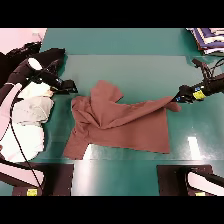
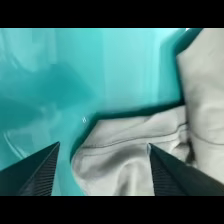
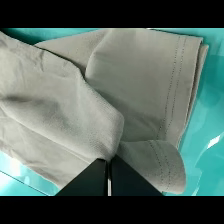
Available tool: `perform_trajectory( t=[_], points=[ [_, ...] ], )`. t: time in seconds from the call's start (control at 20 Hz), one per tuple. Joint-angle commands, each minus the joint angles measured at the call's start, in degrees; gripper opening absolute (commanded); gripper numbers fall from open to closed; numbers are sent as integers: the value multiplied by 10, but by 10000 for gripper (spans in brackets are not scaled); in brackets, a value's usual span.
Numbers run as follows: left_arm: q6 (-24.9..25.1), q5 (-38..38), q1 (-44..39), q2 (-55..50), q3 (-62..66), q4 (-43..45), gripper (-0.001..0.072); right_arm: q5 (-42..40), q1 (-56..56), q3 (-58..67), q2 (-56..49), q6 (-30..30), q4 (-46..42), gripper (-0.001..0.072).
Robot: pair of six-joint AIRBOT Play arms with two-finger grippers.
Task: Fold the shirts.
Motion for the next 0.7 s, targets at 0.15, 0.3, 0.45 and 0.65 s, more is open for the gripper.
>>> perform_trajectory(
  t=[0.15, 0.3, 0.45, 0.65],
  points=[
    [16, 8, -42, -32, -5, -10, 636, -1, 0, 0, 0, 0, 0, 15],
    [16, 14, -52, -32, -5, -11, 369, -1, 0, 0, 0, 0, 0, 15],
    [16, 12, -52, -31, -2, -11, 24, -5, 0, 0, 1, 0, 0, 15],
    [8, 17, -47, 28, 63, -5, 22, -3, -1, 81, 1, 0, -1, 15]
  ],
)
